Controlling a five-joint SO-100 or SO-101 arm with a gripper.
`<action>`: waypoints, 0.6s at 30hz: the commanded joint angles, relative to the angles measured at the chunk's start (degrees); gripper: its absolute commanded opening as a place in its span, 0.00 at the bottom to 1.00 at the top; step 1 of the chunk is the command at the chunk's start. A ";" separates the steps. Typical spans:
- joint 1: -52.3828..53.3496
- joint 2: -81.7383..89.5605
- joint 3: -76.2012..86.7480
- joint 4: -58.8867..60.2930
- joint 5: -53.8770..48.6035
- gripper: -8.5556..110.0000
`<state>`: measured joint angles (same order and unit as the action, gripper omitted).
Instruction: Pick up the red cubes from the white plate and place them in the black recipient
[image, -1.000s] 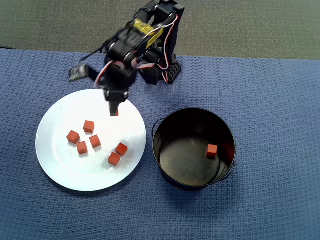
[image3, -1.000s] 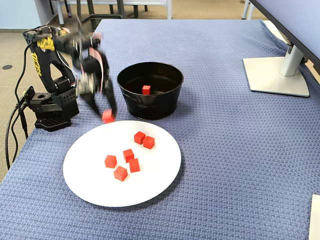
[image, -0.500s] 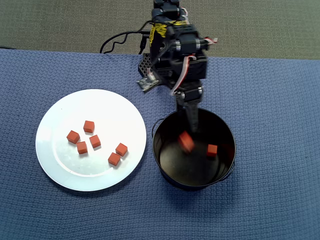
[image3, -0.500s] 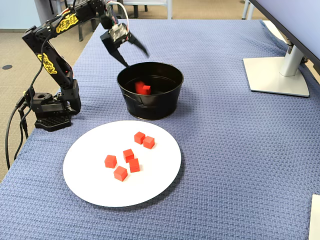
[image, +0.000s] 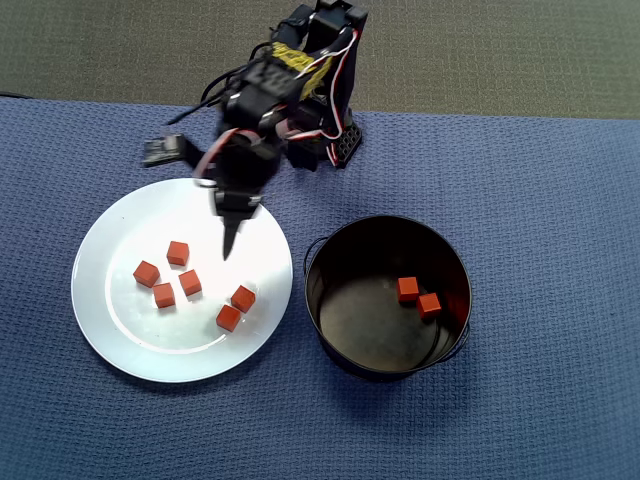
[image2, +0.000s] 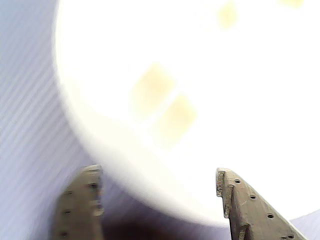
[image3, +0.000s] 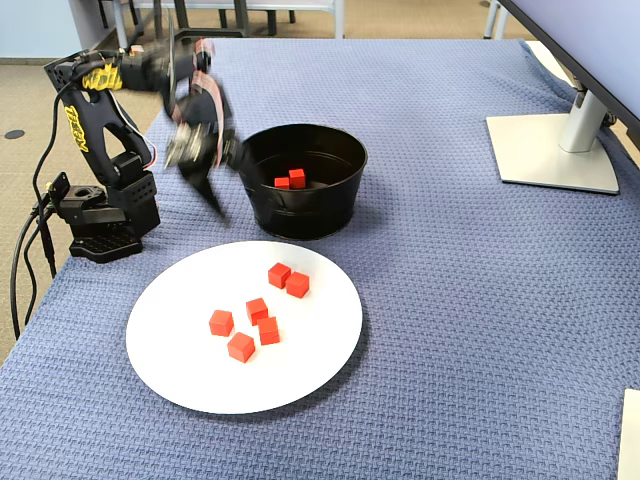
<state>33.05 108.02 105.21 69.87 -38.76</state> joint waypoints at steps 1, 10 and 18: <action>7.21 -4.22 1.14 -5.54 -5.01 0.23; 12.92 -16.08 -1.93 -9.76 -11.07 0.17; 15.12 -20.65 -1.85 -14.94 -9.67 0.23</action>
<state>46.85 87.45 106.61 57.92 -49.39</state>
